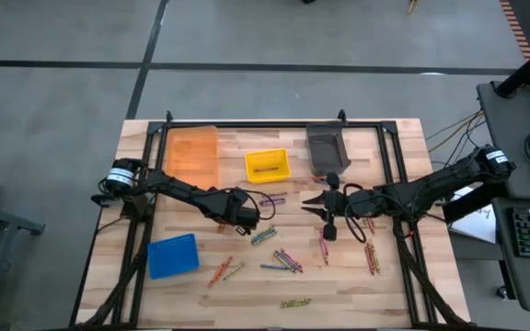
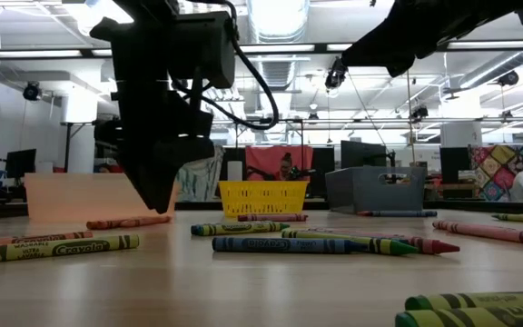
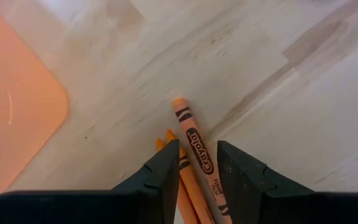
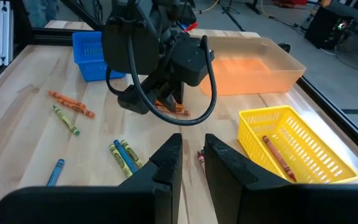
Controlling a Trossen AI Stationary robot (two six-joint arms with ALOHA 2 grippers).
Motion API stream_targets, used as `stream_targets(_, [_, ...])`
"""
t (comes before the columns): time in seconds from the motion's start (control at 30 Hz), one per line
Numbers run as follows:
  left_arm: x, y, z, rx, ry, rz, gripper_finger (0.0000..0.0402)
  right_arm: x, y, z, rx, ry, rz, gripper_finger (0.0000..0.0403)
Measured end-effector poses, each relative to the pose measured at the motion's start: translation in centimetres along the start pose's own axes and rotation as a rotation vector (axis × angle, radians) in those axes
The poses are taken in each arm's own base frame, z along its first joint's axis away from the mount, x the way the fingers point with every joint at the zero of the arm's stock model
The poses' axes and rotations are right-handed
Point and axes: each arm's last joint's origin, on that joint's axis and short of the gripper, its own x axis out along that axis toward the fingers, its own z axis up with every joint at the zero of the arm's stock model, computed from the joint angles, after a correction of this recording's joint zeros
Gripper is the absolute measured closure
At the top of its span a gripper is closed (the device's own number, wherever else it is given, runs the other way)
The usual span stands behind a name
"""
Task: Sort crayons
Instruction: Put the orange crayon into the blue bin
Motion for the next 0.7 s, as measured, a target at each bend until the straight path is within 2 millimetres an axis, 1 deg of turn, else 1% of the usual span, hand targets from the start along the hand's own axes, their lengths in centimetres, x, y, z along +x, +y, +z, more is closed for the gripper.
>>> stream_targets(0.3, [0.04,-0.21,0.12,-0.016,-0.019,-0.019,0.0311,0.03,-0.10,0.00,0.000,0.000,-0.005,0.0344])
stream_targets(0.5, [0.04,-0.13,0.16,-0.023,-0.039,-0.001,0.0311,0.03,-0.10,0.00,0.000,0.000,-0.005,0.0344])
stream_targets(0.7, [0.58,0.13,-0.24,-0.033,-0.033,0.009,0.0311,0.03,-0.10,0.00,-0.001,0.001,-0.005,0.0344])
